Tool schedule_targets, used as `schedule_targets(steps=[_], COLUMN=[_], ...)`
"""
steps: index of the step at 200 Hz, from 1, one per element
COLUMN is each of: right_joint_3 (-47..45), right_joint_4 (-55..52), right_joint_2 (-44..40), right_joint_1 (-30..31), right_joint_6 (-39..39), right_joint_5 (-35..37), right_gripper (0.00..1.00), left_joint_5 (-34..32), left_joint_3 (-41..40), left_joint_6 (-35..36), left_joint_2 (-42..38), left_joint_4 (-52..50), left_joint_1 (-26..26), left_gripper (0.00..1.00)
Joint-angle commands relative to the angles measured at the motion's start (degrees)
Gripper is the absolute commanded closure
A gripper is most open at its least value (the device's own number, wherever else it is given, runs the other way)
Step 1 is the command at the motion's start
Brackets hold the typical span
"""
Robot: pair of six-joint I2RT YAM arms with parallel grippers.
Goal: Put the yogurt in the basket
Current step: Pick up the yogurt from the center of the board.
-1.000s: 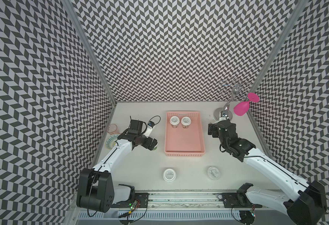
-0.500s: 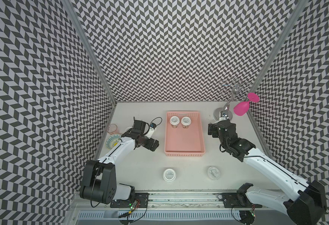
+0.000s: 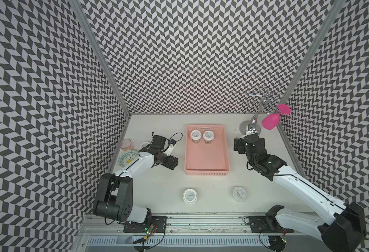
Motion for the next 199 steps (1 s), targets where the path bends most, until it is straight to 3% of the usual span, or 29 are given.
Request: schedule_targets(steps=[1, 46, 199], right_joint_3=[-0.23, -0.2, -0.31], right_joint_4=[3.18, 3.4, 3.3], right_joint_2=[0.43, 0.71, 0.78], right_joint_1=[-0.37, -0.72, -1.03], right_joint_6=[0.06, 0.27, 0.45], right_joint_5=[-0.01, -0.49, -0.68], right_gripper=[0.0, 0.0, 0.0], left_joint_5=[-0.21, -0.09, 0.24], left_joint_3=[0.68, 0.41, 0.41], left_joint_6=[-0.22, -0.11, 0.16], left_joint_2=[-0.25, -0.52, -0.86], left_joint_4=[1.16, 1.23, 1.26], left_joint_1=[-0.28, -0.32, -0.45], left_gripper=[0.08, 0.15, 0.24])
